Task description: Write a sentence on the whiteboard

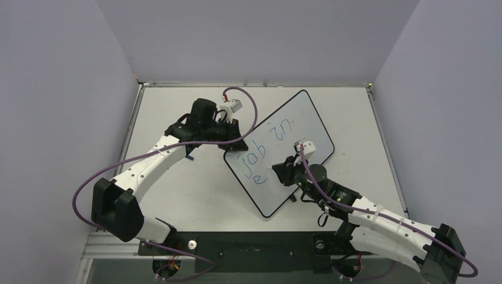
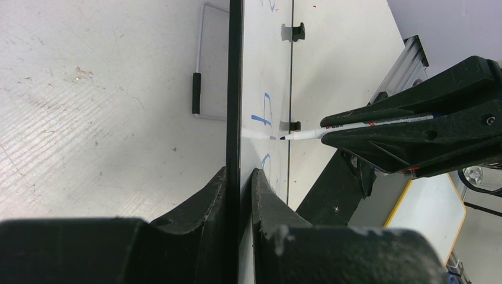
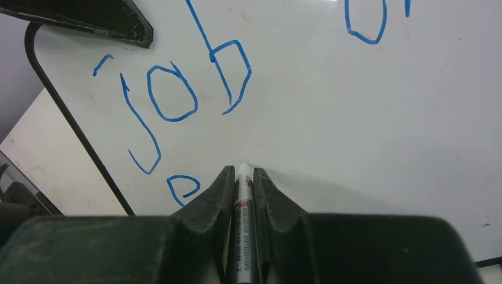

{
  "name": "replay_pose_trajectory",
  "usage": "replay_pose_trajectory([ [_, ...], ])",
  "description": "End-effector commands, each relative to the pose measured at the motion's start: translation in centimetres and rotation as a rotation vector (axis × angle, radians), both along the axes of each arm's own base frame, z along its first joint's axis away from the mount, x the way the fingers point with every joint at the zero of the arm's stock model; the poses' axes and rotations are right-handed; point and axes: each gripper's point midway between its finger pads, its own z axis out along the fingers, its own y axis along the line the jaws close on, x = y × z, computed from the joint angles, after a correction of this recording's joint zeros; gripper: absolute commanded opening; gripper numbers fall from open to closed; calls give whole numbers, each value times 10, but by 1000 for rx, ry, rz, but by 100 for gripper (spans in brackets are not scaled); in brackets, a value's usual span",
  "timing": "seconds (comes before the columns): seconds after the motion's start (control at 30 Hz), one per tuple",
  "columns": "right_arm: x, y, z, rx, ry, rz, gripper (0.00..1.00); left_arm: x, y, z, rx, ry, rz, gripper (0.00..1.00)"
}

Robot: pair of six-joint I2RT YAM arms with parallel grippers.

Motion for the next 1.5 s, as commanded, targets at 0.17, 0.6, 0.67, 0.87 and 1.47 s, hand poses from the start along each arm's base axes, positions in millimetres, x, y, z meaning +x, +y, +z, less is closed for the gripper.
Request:
replay_pose_trajectory([
  [0.17,7,15,26,85,-48,30,0,5,22,-23,138,-46,42,0],
  [0.6,-3,19,11,73,-12,79,0,5,22,-23,140,-47,44,0],
  [0.67,-5,17,8,71,-6,82,0,5,22,-23,140,-48,45,0],
  [0.87,-11,10,-8,57,22,73,0,5,22,-23,140,-48,45,0],
  [1.47,5,-14,-4,3,4,-76,0,4,22,-24,142,-44,45,0],
])
